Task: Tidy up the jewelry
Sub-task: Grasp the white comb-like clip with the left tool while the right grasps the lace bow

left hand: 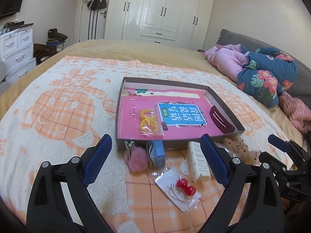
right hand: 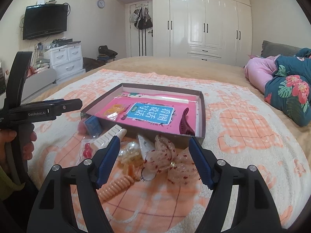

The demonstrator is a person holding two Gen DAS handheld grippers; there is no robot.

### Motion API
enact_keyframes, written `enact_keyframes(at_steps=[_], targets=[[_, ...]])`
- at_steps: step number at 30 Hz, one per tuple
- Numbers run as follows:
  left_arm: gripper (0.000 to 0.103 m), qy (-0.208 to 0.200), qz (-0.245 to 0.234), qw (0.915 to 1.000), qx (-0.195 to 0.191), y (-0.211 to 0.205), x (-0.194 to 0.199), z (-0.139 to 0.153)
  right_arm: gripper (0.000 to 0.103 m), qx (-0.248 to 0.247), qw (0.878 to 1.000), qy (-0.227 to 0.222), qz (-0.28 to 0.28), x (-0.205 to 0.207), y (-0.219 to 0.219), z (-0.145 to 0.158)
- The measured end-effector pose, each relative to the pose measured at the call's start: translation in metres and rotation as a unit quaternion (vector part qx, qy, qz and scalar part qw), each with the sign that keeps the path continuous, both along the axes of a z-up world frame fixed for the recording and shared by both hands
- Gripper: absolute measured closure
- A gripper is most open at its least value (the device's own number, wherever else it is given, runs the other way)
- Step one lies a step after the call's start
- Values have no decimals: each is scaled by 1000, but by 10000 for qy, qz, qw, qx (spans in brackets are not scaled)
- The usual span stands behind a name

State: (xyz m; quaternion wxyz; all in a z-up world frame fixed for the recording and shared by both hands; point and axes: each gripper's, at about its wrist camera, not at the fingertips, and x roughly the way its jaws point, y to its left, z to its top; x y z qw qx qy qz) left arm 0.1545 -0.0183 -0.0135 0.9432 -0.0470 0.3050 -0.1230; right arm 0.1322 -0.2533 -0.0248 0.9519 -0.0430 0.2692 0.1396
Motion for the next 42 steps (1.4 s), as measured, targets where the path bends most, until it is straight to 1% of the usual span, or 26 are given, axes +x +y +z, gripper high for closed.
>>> enact_keyframes(at_steps=[10, 20, 25, 28, 32, 33, 35, 37, 38, 40, 42], targets=[[20, 81, -286, 9994, 175, -14, -14, -6, 33, -179, 9996, 188, -56, -11, -2, -20], [20, 217, -758, 9957, 494, -49, -20, -22, 37, -283, 9992, 222, -158, -4, -10, -32], [28, 339, -926, 9932, 624, -63, -15, -32, 38, -313, 9987, 341, -229, 7, -15, -41], [36, 372, -992, 9920, 693, -69, -11, -35, 38, -331, 9983, 390, -285, 14, -18, -45], [40, 444, -1047, 9905, 767, -76, -5, -41, 39, -322, 9977, 472, -355, 24, -21, -51], [44, 464, -1053, 9903, 775, -77, -3, -43, 42, -319, 9976, 489, -373, 26, -22, -53], [47, 509, -1064, 9898, 794, -79, 2, -45, 48, -284, 9972, 549, -416, 30, -24, -55], [51, 564, -1058, 9897, 785, -80, 5, -47, 59, -213, 9969, 620, -434, 33, -27, -58], [52, 600, -1054, 9895, 786, -80, 7, -49, 62, -182, 9968, 654, -432, 35, -29, -59], [56, 654, -1052, 9890, 803, -81, 11, -51, 77, -125, 9966, 706, -401, 36, -30, -60], [60, 691, -1063, 9888, 790, -81, 12, -53, 85, -93, 9966, 719, -380, 35, -31, -60]])
